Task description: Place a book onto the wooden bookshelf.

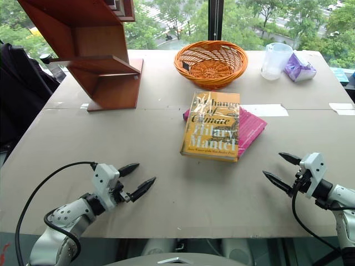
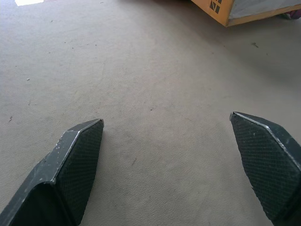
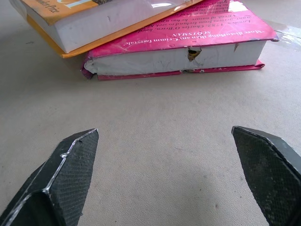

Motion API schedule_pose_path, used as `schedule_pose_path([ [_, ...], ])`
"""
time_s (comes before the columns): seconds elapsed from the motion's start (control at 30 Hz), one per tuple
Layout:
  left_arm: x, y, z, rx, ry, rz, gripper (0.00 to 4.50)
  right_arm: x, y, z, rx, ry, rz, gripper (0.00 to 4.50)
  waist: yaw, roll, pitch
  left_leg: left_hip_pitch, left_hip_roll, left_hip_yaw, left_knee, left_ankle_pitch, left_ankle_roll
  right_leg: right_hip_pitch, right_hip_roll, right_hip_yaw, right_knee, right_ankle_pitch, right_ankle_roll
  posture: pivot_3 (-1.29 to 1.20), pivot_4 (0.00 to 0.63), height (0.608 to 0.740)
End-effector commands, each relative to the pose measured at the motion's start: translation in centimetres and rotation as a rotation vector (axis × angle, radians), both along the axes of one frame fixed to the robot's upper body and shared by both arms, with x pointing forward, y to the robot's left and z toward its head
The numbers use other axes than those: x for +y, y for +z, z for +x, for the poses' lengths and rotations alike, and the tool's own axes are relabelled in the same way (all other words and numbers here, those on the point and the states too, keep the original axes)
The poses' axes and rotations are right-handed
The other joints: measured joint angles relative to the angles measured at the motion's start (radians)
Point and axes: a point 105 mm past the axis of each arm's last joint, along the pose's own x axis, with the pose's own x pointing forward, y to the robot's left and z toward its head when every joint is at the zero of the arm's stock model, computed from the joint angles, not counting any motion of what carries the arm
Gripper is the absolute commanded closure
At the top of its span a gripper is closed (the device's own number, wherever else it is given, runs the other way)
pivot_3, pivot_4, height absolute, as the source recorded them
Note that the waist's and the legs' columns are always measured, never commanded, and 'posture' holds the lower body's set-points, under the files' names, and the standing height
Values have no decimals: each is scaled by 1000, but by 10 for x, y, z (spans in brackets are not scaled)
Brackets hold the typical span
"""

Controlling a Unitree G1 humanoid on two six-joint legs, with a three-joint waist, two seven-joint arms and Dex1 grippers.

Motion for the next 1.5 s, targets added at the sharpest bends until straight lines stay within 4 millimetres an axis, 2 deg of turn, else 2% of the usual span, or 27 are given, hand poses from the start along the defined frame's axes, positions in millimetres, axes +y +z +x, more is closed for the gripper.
schedule_pose_path([
  [0.03, 7, -5, -3, 28, 21, 13, 71, 2, 8, 1, -34, 11, 5, 0, 0, 0, 0, 0, 0, 0, 0, 0, 0, 0, 0, 0, 0, 0, 0, 0, 150, 740],
  [0.83, 5, 6, 2, -1, 15, 1, 71, 3, 10, 3, -43, 16, 7, 0, 0, 0, 0, 1, 0, 0, 1, 0, 0, 0, 0, 0, 2, 0, 0, 0, 150, 740],
  [0.97, -4, 22, 17, -11, 13, -51, 71, 5, 16, 3, -62, 30, 6, 0, 4, -1, 0, 1, 0, 0, 1, 0, 0, 0, 0, 0, 3, 0, 0, 0, 150, 740],
  [1.13, -20, 43, 47, 122, 33, -201, 71, 8, 37, 5, -118, 53, 12, 0, 7, -2, 1, -1, -1, -2, 8, 0, 0, -2, 0, 0, 12, -1, 1, 0, 150, 740],
  [1.27, -47, 64, 86, 316, 5, -461, 71, 27, 65, -2, -166, 137, 50, 0, 7, -4, 2, -3, -1, -4, 15, 0, 0, -1, 0, -2, 16, 0, 7, 0, 150, 740],
  [1.4, -70, 72, 102, 509, -92, -622, 71, 42, 82, -11, -160, 201, 110, 0, -2, -8, 3, -3, -2, -4, 17, 0, 0, -1, 1, 0, 16, 1, 9, 0, 150, 740],
  [1.5, -85, 68, 110, 728, -167, -662, 71, 50, 86, -18, -140, 226, 122, 0, -3, -12, 6, -4, -3, -5, 17, 0, 0, -1, 2, -1, 16, 1, 9, 0, 150, 740],
])
